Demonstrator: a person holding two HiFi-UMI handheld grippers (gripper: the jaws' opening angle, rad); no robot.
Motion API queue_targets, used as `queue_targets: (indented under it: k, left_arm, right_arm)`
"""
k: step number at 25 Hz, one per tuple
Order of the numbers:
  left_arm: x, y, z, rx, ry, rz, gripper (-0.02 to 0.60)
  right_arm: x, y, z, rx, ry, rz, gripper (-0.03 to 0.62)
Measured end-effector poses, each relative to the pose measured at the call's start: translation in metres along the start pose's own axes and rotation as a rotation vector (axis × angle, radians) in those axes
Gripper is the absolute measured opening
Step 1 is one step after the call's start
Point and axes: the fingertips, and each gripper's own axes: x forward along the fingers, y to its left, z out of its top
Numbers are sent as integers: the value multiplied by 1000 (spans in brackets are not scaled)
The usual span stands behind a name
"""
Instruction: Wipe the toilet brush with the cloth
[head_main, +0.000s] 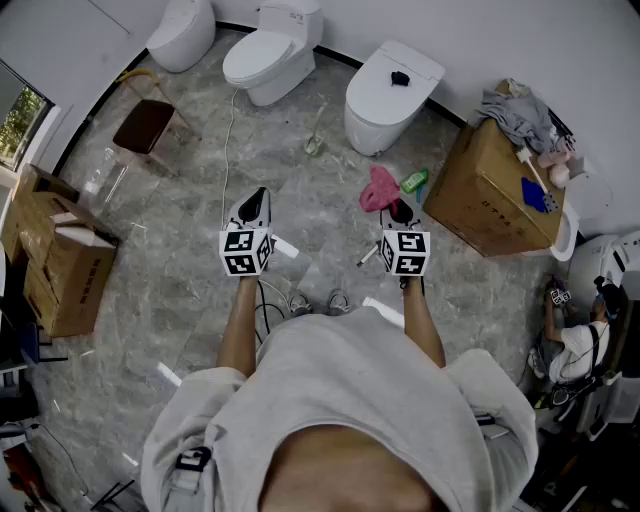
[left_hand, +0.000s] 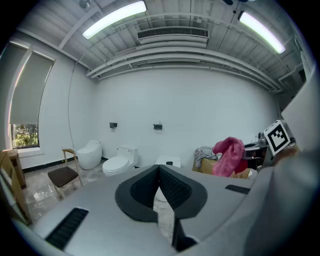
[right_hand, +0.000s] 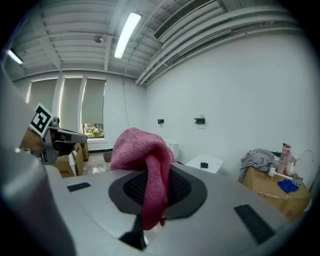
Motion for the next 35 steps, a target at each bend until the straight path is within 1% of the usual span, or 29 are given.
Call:
queue_targets:
  k: [17,35]
  left_arm:
    - [12,-3,10,16,-5,12,18]
    - [52,-46,13,15,3,40,18]
  right_arm:
    - [7,-8,-1,13,-6,21,64]
    - [25,-60,2,-16,-30,76,63]
